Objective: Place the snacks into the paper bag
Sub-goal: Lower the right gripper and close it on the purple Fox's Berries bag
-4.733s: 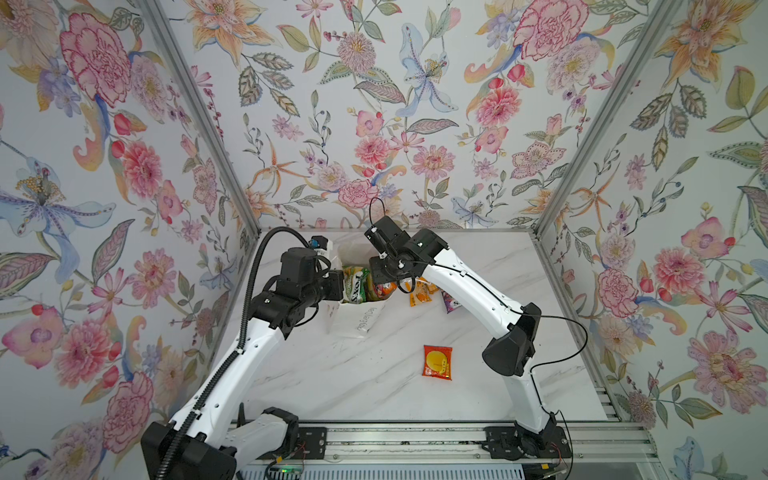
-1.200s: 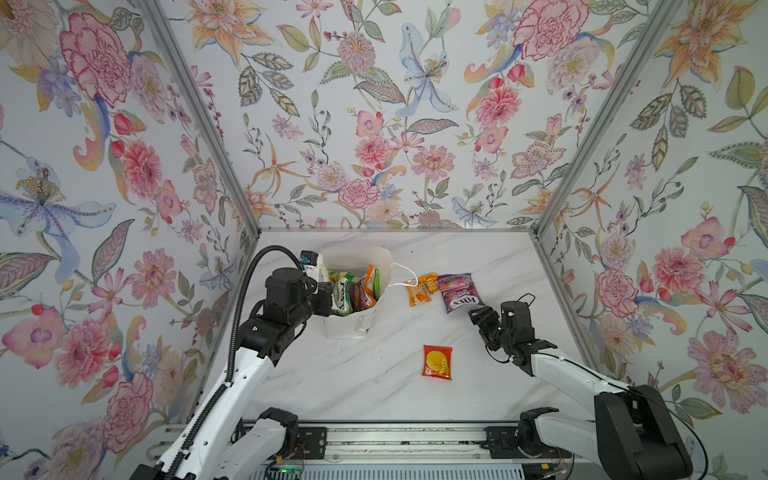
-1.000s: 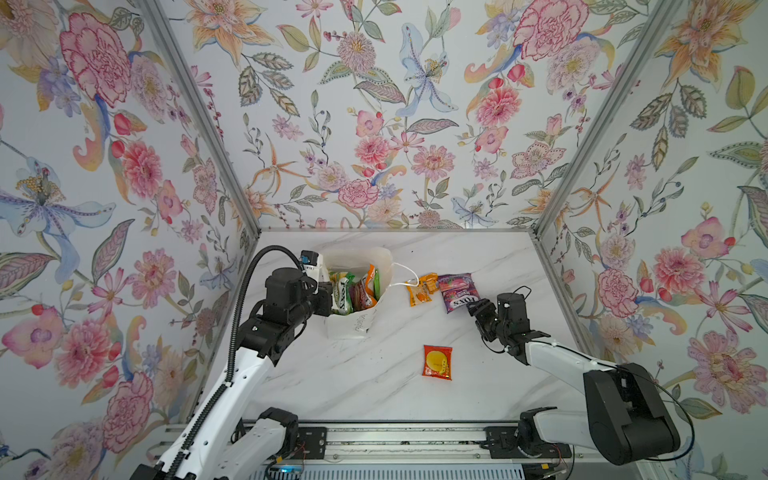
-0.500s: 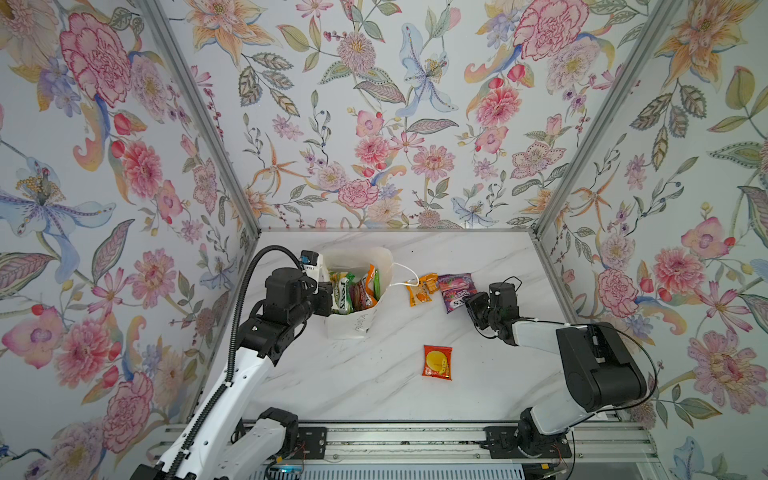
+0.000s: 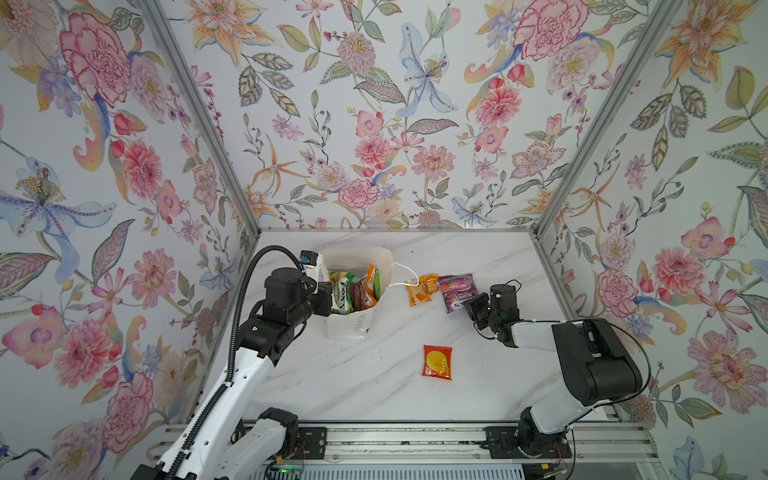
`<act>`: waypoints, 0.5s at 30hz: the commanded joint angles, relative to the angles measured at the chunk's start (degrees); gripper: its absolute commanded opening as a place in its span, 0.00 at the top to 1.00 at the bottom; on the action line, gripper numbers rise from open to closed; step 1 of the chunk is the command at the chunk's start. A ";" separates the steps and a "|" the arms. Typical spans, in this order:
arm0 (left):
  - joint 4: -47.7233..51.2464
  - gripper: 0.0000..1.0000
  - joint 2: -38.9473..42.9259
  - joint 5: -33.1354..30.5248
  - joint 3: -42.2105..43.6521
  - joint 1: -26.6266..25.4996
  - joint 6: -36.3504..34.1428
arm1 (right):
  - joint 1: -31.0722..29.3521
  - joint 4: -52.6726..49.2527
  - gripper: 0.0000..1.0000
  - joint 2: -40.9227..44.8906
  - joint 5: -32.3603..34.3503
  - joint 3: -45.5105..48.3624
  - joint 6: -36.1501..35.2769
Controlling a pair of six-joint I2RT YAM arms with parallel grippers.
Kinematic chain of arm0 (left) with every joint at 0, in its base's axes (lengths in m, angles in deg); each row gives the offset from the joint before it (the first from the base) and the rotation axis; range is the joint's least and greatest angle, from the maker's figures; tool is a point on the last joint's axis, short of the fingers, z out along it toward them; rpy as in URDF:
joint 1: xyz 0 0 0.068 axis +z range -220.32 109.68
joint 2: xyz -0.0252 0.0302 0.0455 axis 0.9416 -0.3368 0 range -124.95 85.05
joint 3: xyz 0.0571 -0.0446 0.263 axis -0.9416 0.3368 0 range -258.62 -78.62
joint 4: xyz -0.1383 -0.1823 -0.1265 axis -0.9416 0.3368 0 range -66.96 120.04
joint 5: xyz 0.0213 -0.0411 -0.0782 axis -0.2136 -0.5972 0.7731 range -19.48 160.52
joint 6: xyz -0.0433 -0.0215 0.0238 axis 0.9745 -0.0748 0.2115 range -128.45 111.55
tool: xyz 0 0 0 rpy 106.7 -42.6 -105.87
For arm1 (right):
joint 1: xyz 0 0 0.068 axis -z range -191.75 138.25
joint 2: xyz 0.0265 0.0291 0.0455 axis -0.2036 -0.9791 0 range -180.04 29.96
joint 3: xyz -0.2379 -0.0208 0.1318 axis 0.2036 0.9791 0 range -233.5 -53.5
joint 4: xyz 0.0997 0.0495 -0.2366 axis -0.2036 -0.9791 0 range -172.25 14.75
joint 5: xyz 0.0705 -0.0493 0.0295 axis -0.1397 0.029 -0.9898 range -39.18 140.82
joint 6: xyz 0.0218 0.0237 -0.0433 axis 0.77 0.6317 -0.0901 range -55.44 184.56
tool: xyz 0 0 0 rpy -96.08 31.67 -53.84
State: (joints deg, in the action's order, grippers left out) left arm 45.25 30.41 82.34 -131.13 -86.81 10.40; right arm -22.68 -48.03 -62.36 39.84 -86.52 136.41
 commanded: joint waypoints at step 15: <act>-7.89 1.00 1.63 0.32 -0.40 0.87 -0.92 | 0.87 -30.27 1.00 30.63 6.85 -1.46 -19.99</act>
State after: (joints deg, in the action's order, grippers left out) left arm 45.23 30.41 82.36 -131.13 -86.81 10.43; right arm -22.05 -69.91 -35.34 44.47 -85.40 123.21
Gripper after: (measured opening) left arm 0.043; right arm 0.047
